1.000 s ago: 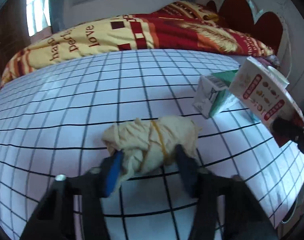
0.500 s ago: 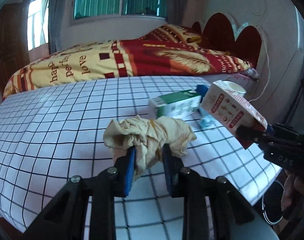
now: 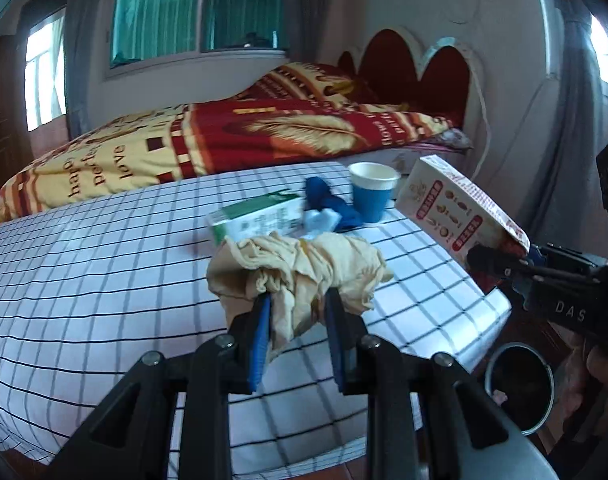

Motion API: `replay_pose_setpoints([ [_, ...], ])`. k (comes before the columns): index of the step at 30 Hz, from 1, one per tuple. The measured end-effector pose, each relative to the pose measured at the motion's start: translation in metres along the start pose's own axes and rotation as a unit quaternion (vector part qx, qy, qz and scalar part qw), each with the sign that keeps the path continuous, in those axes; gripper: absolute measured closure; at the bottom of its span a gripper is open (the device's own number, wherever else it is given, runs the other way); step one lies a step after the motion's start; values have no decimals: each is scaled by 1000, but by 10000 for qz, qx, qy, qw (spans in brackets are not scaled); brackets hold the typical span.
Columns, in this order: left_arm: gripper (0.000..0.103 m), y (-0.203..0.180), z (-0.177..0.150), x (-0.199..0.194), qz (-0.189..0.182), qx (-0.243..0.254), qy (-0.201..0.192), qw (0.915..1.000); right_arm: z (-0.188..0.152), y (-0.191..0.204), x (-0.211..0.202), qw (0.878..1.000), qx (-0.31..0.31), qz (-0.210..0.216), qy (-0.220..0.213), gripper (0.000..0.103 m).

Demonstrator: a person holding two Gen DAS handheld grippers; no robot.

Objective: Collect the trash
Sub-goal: 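Carry the beige cloth and milk carton over the black bin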

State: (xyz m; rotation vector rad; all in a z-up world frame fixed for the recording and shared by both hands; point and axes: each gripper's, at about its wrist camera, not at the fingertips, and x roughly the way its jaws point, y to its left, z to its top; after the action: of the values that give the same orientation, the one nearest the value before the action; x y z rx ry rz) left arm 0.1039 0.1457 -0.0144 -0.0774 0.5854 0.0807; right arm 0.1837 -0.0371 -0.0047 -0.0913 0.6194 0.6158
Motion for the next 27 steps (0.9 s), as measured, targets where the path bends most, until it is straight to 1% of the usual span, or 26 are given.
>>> replay_pose_setpoints([
  [8, 76, -51, -5, 0, -383, 314, -18, 9988, -30, -49, -42, 9986, 242, -464, -32, 67],
  [14, 76, -86, -6, 5, -716, 500, -11, 9962, -48, -85, -68, 9956, 462, -812, -9, 67],
  [18, 76, -111, -5, 8, -917, 683, 5, 9934, -60, -106, -82, 9931, 595, -1012, 2, 67],
  [27, 76, -147, -6, 15, -1266, 882, 36, 9880, -82, -149, -103, 9866, 837, -1399, 65, 67],
])
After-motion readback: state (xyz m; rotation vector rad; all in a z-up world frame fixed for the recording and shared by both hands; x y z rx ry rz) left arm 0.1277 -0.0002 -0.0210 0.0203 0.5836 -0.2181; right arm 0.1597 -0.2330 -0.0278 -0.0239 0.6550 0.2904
